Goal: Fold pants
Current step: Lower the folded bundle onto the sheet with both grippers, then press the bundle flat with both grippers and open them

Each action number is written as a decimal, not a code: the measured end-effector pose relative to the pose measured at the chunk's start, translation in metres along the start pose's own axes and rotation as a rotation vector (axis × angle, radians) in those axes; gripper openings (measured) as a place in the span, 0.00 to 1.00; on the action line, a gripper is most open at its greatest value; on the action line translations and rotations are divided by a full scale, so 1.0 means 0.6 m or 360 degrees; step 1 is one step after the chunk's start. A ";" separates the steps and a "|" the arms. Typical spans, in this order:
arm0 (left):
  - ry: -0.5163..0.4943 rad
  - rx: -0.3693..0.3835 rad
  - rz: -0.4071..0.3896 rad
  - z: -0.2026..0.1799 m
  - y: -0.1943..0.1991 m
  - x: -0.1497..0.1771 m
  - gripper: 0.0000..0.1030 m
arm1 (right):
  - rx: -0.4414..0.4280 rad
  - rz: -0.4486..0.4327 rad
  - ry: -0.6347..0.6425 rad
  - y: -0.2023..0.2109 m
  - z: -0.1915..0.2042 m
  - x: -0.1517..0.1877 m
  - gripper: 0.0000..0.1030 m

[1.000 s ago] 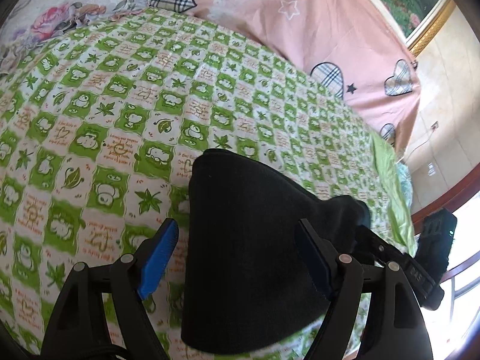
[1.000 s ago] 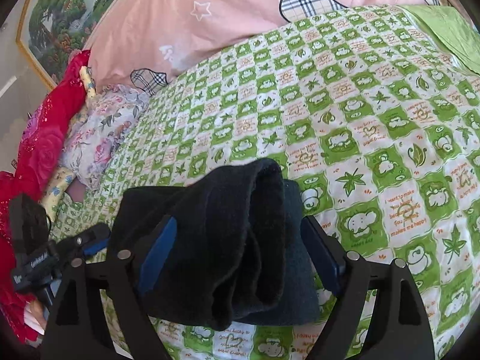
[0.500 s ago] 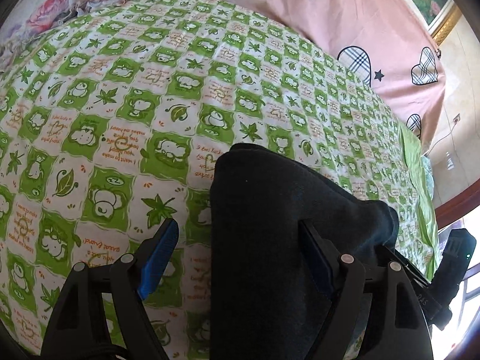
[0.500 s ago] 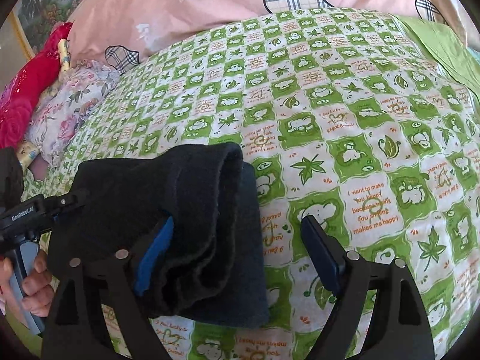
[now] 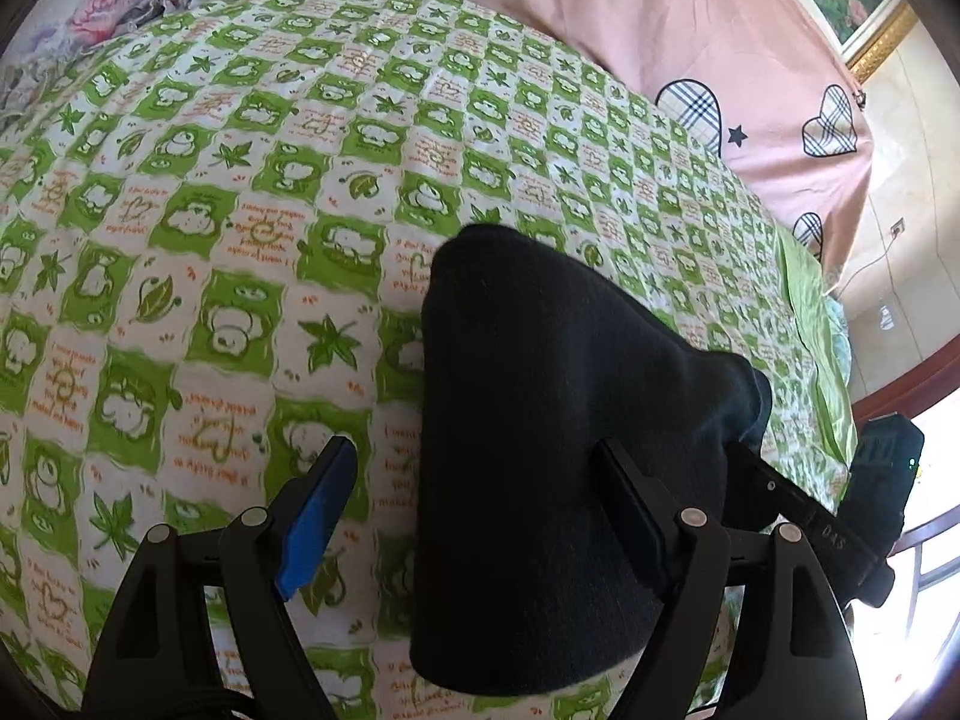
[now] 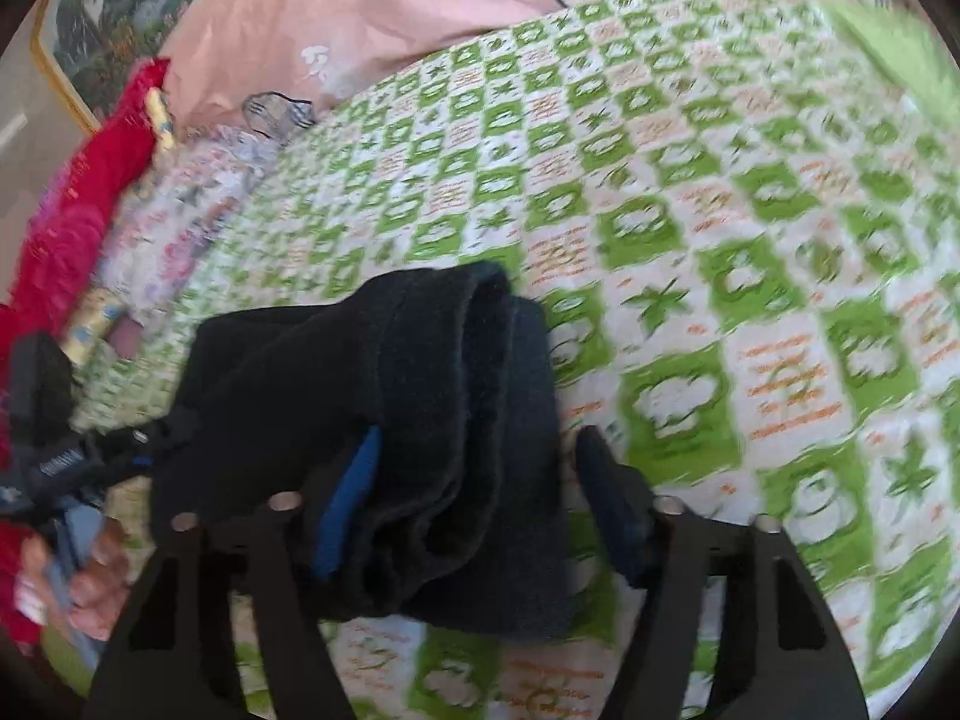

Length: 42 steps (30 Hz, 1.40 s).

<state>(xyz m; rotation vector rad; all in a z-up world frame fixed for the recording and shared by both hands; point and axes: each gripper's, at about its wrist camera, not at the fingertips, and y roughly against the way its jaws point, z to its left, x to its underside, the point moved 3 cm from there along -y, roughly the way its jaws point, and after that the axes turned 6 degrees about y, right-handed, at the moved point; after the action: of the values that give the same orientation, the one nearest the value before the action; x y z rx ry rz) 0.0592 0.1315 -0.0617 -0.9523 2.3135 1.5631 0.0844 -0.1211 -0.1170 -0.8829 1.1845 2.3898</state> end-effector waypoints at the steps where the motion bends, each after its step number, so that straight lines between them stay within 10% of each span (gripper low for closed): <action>1: -0.0004 -0.0011 0.0001 0.000 -0.003 0.002 0.79 | -0.0011 -0.0002 -0.0010 0.001 -0.001 0.003 0.60; 18: -0.0079 0.0052 -0.0050 -0.023 0.013 0.010 0.30 | -0.0048 -0.0028 0.0002 0.017 0.029 0.002 0.47; 42: 0.0055 -0.0049 -0.0381 0.098 0.172 -0.070 0.28 | -0.0254 -0.0095 0.0298 -0.025 0.225 -0.085 0.43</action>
<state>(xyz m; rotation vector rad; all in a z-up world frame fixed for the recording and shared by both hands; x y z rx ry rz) 0.0183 0.2250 0.0126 -1.2215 2.1096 1.4983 0.0791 -0.0054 -0.0300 -1.1982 1.0256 2.4218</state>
